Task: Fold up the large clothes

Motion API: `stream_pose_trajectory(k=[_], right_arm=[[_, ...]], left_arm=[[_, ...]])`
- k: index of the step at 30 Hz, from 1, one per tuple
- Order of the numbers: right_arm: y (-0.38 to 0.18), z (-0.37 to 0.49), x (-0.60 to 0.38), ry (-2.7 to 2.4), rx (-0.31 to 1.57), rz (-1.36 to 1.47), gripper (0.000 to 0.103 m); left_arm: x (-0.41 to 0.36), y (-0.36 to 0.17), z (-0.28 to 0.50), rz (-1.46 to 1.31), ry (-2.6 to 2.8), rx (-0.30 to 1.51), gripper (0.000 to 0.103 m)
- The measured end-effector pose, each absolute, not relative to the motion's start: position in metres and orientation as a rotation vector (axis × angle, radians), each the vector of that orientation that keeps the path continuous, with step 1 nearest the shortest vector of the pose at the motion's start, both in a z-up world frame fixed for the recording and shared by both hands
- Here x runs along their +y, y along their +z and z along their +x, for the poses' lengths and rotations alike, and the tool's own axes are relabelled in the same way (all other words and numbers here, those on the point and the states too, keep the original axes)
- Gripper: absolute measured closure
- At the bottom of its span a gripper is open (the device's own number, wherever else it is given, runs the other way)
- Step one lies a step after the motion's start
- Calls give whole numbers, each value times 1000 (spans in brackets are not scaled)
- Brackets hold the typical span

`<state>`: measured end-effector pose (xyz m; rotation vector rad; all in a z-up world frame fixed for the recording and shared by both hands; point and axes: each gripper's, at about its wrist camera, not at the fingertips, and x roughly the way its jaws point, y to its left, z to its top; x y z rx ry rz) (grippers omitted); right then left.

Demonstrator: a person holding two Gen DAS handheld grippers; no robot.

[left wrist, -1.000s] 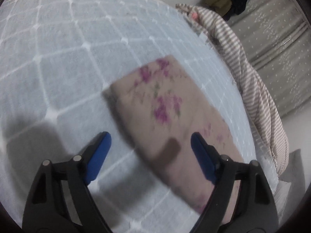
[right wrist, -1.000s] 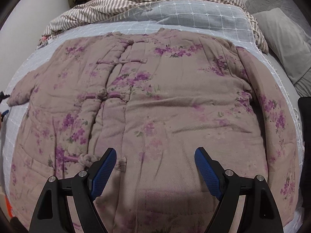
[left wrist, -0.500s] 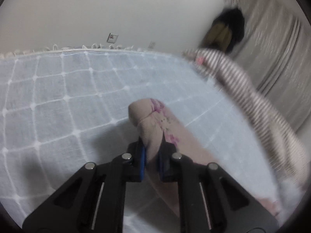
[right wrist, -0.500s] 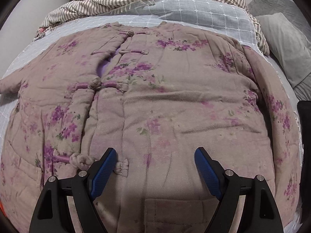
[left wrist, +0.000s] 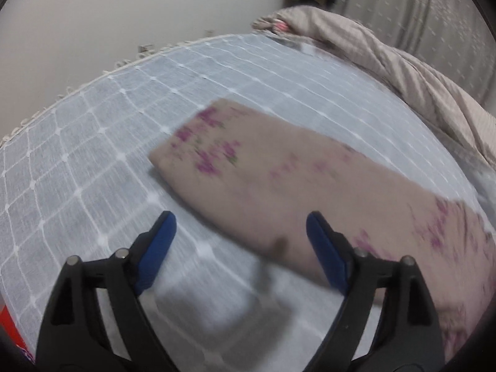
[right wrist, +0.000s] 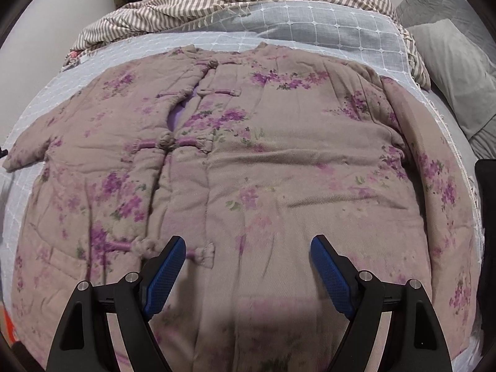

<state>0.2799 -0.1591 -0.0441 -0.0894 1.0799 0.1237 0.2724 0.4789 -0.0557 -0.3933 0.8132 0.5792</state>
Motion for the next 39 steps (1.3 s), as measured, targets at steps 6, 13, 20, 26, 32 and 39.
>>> stream_pose_trajectory(k=[6, 13, 20, 26, 32, 39], right_arm=[[-24, 239, -183, 136, 1064, -23, 19], [-10, 175, -258, 75, 1058, 94, 19], [-8, 106, -341, -13, 1061, 192, 19], [-26, 63, -380, 5, 1095, 297, 19], [-47, 44, -365, 158, 1185, 229, 19], [-72, 79, -352, 215, 1196, 284, 46]], left_arm=[[400, -60, 243, -409, 310, 948, 12], [300, -72, 195, -438, -45, 1067, 12], [229, -83, 153, -434, -291, 1152, 12], [194, -98, 125, -441, -398, 1214, 12], [183, -99, 108, -501, -498, 1238, 12], [166, -100, 104, -442, -494, 1296, 30]])
